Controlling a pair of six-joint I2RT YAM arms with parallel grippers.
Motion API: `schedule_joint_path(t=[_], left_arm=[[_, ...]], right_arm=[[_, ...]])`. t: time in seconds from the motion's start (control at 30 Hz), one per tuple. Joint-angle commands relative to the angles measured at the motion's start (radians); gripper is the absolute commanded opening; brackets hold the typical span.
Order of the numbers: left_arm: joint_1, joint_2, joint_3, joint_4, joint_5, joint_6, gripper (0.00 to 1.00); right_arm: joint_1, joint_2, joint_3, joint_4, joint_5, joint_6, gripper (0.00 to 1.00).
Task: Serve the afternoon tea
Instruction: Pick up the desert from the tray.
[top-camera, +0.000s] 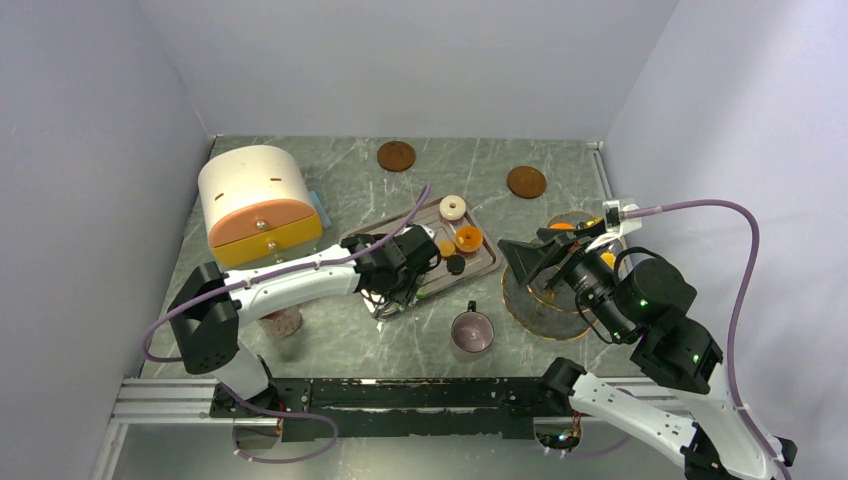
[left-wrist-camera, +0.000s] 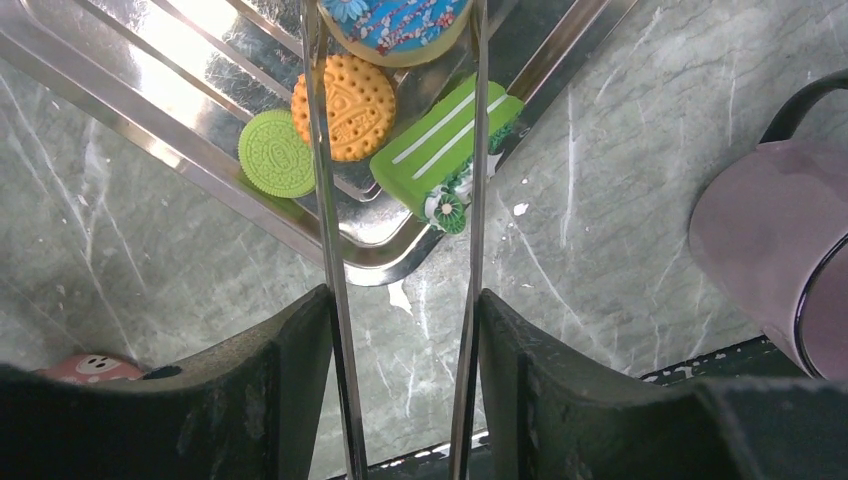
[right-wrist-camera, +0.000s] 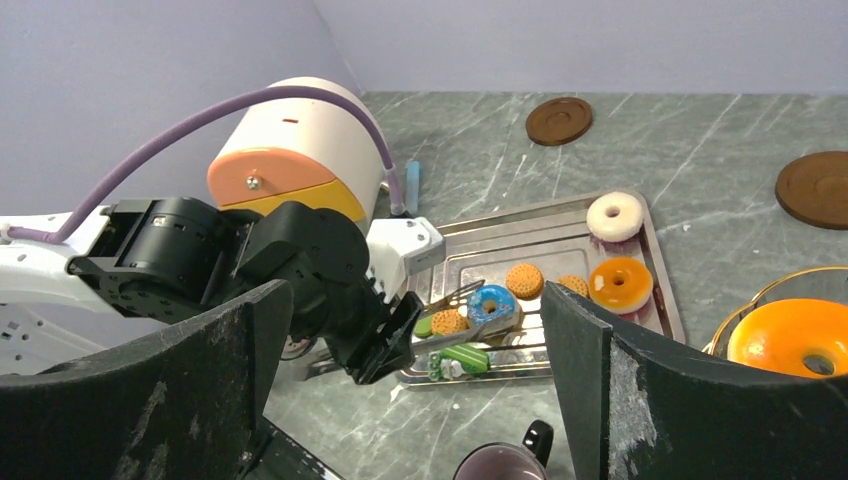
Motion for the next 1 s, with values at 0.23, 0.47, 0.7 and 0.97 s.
schedule_joint_path(t=[0.23, 0.47, 0.7, 0.97], left_arm=[[0.006, -0.048, 0.016, 0.011, -0.029, 0.005, 0.49], [0.006, -0.096, 0.051, -0.03, -0.051, 0.002, 0.48], [0.006, -0.173, 0.067, -0.011, -0.031, 0.001, 0.46], [0.006, -0.218, 0.094, 0.105, 0.085, 0.047, 0.44]], right_arm=[[-0.001, -0.012, -0.001, 0.019, 0.007, 0.006, 0.99], [0.0, -0.013, -0.004, 0.024, 0.002, 0.011, 0.99], [-0.001, -0.01, 0.006, 0.023, 0.001, 0.013, 0.99], [0.0, -0.006, 0.015, 0.024, -0.007, 0.019, 0.99]])
